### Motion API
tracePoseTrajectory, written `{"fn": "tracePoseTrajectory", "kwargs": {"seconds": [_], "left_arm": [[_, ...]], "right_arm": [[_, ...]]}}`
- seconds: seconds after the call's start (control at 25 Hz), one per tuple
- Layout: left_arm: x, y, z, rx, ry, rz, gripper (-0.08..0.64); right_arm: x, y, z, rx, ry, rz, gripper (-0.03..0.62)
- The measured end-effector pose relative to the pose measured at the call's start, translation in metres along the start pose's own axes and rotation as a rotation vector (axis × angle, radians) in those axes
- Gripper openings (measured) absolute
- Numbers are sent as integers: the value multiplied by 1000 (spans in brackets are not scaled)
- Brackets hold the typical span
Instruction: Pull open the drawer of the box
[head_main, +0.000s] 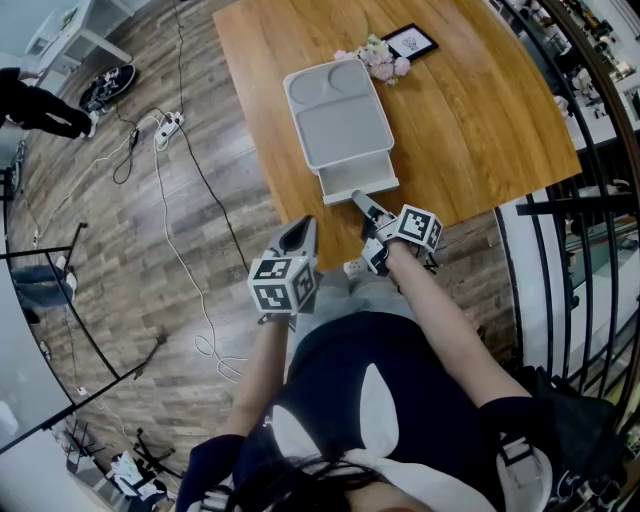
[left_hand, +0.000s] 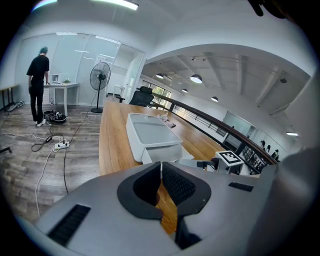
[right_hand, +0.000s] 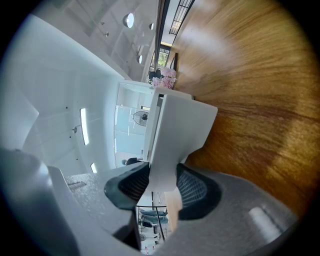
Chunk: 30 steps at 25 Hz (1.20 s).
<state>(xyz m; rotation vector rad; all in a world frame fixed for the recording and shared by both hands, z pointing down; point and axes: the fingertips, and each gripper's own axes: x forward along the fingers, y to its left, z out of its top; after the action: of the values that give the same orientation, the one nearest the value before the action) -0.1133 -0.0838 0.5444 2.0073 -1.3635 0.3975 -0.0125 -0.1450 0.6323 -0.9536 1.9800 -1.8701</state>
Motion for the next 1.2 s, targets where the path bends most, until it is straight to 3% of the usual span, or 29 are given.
{"fn": "tracePoseTrajectory", "kwargs": {"seconds": [1.2], "left_arm": [[-12,-15,-14,17,2,-2,26]], "right_arm": [[-17,-4,-12,7,9,-10,170]]}}
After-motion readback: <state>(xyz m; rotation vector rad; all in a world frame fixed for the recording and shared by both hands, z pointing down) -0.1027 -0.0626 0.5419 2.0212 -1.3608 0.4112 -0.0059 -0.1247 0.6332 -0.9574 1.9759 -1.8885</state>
